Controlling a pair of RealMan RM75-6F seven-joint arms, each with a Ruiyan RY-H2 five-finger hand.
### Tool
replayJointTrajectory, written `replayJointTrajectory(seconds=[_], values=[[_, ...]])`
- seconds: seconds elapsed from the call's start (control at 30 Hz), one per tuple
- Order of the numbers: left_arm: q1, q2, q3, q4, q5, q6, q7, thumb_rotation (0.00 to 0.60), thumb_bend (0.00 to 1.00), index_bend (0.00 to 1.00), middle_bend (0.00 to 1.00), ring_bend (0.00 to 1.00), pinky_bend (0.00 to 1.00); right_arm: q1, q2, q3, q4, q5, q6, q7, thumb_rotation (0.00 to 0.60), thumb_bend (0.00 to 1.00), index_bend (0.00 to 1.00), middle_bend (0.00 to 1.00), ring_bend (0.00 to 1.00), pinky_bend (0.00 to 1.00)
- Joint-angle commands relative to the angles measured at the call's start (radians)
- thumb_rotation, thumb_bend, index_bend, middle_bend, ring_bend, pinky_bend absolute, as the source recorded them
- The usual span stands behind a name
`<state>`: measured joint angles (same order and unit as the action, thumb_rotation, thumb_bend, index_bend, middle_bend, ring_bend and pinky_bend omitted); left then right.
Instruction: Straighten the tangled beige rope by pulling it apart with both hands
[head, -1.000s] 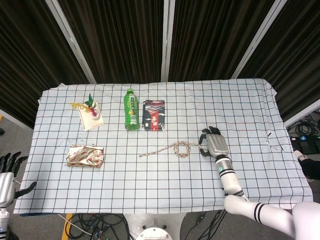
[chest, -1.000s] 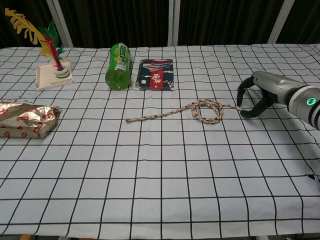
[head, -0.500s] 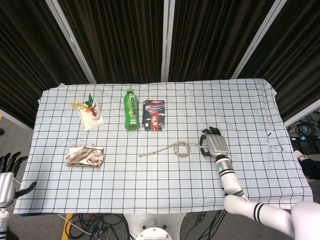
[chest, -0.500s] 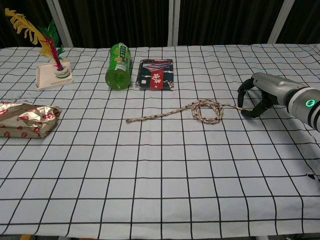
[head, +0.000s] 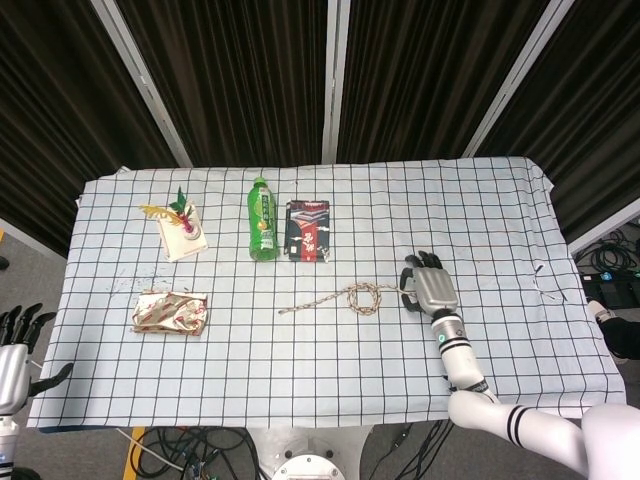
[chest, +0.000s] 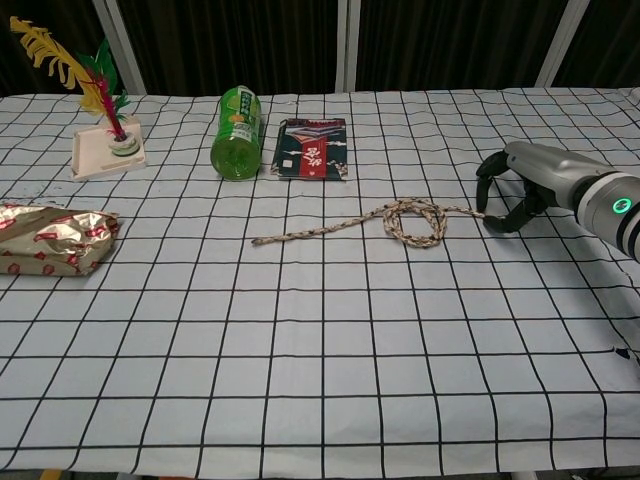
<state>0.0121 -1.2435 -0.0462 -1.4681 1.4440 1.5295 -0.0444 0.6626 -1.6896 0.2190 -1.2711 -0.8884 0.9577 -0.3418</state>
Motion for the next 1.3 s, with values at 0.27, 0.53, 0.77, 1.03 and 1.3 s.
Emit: replayJointTrajectory(seconds=[0.27,0.53,0.77,1.03,1.3], values=[[-0.002,0.001,0.002,0.002,-0.001,-0.006,-0.002,0.6,0.12,0.21,0.09,0.0,0.0,-0.004,-0.02,-0.004,0.032,-0.017,0.004,0.004,0.6,0.32,0.49,0.1,0.0,0.0],[0.0,-0.001,0.0,0.005,-0.002,-0.003,-0.007,0.6,0.12,0.21,0.09,0.0,0.0,-0.005,-0.029,0.0,0.044,-0.022,-0.002,0.01,0.6,0.35,0.49,0.11,0.0,0.0],[0.0,-0.003,0.001,0.007,-0.001,-0.003,-0.006,0.6,0.12,0.2,0.09,0.0,0.0,-0.009,-0.03,0.005,0.044,-0.031,0.003,0.018,0.6,0.36,0.49,0.11,0.0,0.0],[0.0,-0.003,0.001,0.008,-0.003,-0.006,-0.006,0.6,0.12,0.2,0.09,0.0,0.0,-0.006,-0.035,0.013,0.053,-0.032,-0.003,0.019,0.6,0.38,0.55,0.13,0.0,0.0],[-0.001,-0.004,0.001,0.011,-0.005,-0.009,-0.005,0.6,0.12,0.2,0.09,0.0,0.0,-0.009,-0.04,0.013,0.059,-0.031,-0.001,0.014,0.6,0.4,0.59,0.14,0.0,0.0]])
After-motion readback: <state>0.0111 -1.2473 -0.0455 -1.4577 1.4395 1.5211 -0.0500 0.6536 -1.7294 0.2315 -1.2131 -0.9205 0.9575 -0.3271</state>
